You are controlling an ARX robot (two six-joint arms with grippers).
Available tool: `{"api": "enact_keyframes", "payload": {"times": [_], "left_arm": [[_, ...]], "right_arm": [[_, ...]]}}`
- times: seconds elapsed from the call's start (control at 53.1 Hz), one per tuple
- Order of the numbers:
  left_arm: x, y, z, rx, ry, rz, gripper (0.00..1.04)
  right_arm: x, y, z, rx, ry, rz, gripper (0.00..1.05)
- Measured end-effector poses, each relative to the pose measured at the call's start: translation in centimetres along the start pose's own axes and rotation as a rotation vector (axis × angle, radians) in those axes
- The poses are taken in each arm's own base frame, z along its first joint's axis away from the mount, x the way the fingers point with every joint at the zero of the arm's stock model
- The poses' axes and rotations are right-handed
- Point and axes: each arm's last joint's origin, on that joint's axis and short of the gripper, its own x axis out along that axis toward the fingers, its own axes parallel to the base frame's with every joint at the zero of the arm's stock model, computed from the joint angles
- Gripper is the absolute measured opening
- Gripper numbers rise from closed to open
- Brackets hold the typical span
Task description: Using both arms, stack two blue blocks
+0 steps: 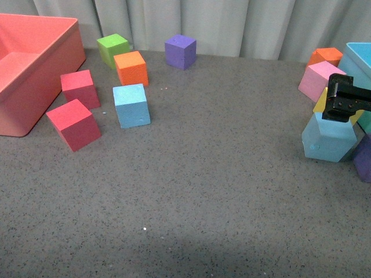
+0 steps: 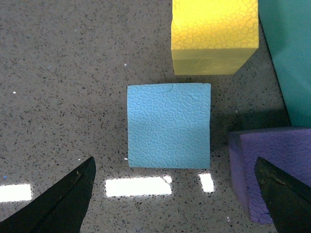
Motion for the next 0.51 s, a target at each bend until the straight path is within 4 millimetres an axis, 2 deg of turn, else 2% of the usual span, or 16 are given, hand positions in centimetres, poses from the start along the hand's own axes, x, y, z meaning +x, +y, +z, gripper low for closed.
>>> {"api": "enact_keyframes", "payload": {"times": [0.508], "left_arm": [[0.0, 0.0, 0.0, 0.000, 0.000, 0.000, 0.98]], "right_arm": [[3.9, 1.0, 0.5, -0.023, 0.076, -0.027, 0.95]]}}
